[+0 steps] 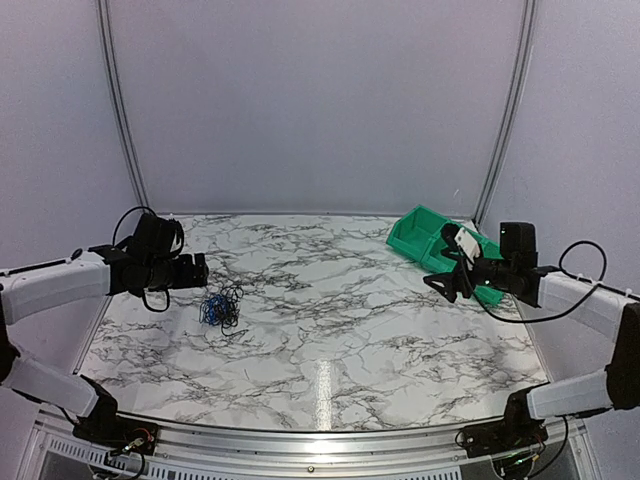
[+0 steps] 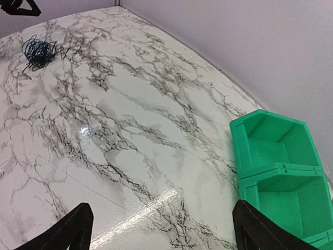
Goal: Untangle the cables
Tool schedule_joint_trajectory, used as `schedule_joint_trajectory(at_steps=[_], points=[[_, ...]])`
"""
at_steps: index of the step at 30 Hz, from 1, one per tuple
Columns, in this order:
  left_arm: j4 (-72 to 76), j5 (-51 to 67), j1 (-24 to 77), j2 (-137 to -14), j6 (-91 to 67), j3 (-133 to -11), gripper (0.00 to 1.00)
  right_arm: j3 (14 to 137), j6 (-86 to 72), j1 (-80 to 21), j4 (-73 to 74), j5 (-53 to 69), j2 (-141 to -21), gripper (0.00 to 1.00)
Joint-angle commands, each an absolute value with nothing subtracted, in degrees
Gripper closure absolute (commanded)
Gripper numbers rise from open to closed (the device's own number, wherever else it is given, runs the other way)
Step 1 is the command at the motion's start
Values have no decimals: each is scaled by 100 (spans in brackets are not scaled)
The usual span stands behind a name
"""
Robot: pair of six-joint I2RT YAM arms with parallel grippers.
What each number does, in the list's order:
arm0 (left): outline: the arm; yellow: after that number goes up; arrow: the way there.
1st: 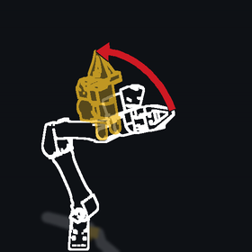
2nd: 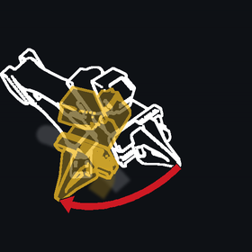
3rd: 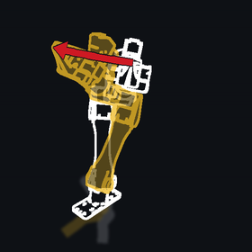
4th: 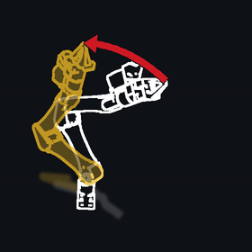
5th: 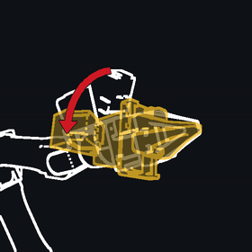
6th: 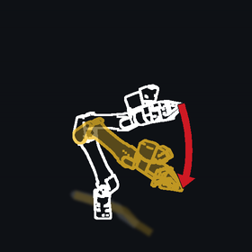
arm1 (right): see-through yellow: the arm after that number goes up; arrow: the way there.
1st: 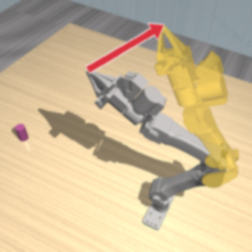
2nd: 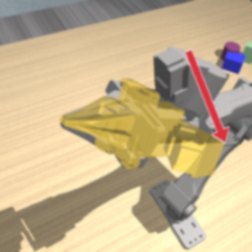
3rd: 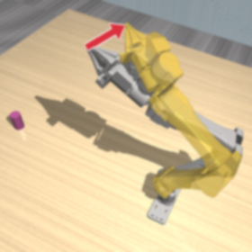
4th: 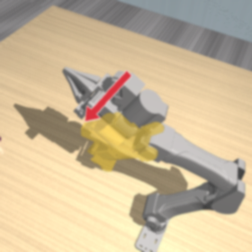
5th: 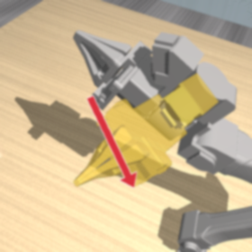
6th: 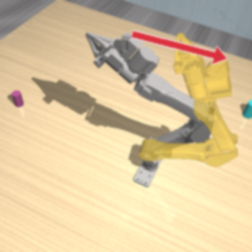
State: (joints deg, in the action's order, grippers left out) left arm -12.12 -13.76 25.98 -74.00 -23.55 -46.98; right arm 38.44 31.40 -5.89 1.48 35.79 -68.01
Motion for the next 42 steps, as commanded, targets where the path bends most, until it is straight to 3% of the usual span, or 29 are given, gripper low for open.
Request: schedule_joint_trajectory(at_steps=[1,13,22,30,35,42], points=[[-1551,-1201,2639,-7931,-2645,-4665,1,4125,3738,-1065,511,3421,-7138,8],[-806,-213,3098,-9336,-2832,-5045,1,4107,4123,-1454,633,3139,-7125,9],[-308,467,4099,-10108,-2623,-5505,13,4067,4166,-1468,627,3099,-7052,10],[-58,878,4717,-9944,-2747,-5585,17,4047,4167,-1468,598,3102,-7054,11],[15,434,4773,-9211,-2386,-5532,9,4036,4166,-1468,598,3142,-7082,11],[-1069,-736,4643,-8677,-1572,-6342,1,4079,3785,-1472,439,3413,-7173,15]])
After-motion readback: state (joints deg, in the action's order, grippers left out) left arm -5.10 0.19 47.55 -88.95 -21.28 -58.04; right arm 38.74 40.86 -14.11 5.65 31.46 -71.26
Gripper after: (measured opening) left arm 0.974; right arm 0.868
